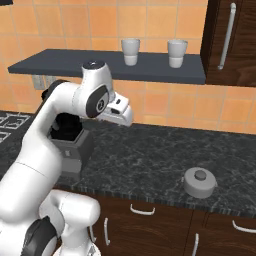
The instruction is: Close the lid blender by securely placing the lid on top.
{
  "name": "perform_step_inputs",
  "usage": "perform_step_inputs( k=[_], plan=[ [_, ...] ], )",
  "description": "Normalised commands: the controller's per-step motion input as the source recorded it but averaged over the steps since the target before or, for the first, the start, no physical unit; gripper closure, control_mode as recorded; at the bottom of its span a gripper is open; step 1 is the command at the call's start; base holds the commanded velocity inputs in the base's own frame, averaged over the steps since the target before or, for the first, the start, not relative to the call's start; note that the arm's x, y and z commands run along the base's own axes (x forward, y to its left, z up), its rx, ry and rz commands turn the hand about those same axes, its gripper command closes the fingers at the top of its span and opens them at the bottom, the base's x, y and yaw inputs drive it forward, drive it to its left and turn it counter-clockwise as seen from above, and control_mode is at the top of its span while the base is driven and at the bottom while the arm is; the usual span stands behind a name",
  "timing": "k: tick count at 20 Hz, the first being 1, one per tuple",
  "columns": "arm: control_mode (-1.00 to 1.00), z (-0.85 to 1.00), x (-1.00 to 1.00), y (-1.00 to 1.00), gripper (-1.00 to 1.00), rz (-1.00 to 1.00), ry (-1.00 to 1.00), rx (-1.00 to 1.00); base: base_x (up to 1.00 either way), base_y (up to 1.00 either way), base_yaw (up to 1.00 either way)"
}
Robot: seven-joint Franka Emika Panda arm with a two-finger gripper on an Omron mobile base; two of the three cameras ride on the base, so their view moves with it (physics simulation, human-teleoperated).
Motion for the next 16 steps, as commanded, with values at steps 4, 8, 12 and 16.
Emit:
perform_step_inputs(
  k=[4,8,12,16],
  plan=[
    [-1.0,-0.36,-0.41,-1.0,-1.0,-0.47,0.1,0.14,0.0,0.0,0.0],
    [-1.0,-0.51,-0.52,-1.0,-1.0,-0.46,0.12,0.11,0.0,0.0,0.0],
    [-1.0,-0.49,-0.39,-1.0,-1.0,-0.47,0.13,0.11,0.0,0.0,0.0],
    [-1.0,-0.36,-0.09,-1.0,-1.0,-0.39,0.09,0.1,0.0,0.0,0.0]
  ],
)
